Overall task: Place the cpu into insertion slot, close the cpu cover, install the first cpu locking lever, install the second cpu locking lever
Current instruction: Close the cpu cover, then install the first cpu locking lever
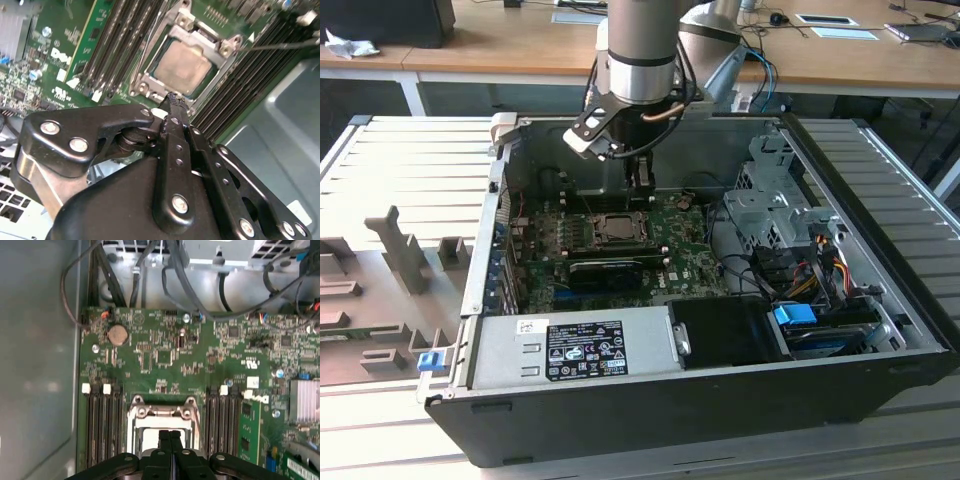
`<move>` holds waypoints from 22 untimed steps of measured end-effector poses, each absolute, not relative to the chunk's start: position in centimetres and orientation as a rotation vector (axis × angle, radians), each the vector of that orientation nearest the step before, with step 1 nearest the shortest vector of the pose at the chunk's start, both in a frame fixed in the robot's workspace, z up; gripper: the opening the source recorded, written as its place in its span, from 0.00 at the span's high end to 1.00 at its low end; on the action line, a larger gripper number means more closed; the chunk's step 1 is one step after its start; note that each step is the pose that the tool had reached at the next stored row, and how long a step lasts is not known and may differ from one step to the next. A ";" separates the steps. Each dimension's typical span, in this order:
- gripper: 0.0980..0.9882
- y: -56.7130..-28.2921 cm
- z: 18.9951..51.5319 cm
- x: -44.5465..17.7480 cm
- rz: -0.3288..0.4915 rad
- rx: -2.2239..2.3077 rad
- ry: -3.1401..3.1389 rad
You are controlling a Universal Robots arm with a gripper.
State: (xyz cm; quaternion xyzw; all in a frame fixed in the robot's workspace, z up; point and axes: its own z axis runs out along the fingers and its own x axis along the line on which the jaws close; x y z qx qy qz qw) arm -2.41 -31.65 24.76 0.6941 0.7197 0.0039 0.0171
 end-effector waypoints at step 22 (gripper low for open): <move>0.99 -31.7 25.2 -4.2 0.012 2.157 2.237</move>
